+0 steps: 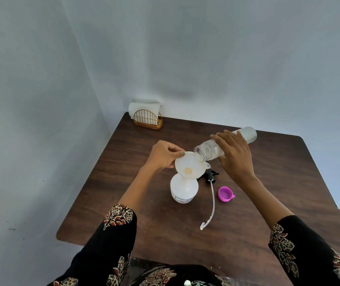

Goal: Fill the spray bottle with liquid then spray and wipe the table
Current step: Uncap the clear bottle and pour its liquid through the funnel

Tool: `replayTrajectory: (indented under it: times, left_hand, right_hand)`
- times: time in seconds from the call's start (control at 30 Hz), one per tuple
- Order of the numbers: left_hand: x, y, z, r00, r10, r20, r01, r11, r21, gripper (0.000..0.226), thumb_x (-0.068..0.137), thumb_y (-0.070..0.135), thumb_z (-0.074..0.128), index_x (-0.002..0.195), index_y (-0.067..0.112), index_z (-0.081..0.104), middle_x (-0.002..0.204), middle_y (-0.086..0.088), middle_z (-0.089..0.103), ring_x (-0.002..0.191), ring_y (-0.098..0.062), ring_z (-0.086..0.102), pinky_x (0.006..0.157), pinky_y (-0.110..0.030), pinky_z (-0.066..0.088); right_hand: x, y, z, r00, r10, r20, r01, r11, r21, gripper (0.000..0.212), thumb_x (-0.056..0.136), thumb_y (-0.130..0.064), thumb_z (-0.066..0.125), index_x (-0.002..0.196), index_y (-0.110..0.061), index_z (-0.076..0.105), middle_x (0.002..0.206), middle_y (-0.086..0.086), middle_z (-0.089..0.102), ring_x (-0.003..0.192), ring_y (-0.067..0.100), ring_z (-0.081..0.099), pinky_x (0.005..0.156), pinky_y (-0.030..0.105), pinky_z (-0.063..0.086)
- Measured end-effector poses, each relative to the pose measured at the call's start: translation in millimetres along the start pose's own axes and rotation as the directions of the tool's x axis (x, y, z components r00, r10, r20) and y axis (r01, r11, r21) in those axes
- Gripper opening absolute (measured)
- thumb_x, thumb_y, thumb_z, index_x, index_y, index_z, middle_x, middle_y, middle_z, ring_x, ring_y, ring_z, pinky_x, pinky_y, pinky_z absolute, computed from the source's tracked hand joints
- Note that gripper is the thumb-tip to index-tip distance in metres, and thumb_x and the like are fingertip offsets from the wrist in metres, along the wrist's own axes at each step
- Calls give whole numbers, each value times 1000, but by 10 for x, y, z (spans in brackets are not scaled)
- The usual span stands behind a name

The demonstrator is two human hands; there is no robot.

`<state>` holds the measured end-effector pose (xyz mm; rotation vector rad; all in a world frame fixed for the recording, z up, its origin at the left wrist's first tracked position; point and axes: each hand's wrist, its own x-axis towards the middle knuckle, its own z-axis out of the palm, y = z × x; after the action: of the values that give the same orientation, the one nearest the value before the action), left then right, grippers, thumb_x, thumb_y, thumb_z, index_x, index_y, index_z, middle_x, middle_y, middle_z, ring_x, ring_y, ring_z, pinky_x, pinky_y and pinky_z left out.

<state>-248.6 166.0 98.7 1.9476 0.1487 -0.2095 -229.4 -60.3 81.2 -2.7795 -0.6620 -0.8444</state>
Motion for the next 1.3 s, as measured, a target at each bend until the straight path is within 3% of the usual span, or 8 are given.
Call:
replayTrajectory:
  times: [0.17,1.3]
  left_hand:
    - [2,-9,3,1000,5,-5,-5,1000,11,19,83,16,69,101,13,72,105,-4,70,93,-15,63,59,-21,55]
    - [-15,-11,3,1000,-4,-15,5,1000,23,19,83,16,69,102,12,72,109,-5,69,98,-18,63,65,-25,57]
  right_hand:
    - [12,-9,9,1000,2,-2,-2,1000,1,64,61,10,75,119,-13,61,117,8,64,115,33,56,105,51,34]
    - [44,-35,-49,1000,-3,-25,3,1000,8,62,63,9,75,119,-13,60,118,9,63,115,34,56,107,51,33]
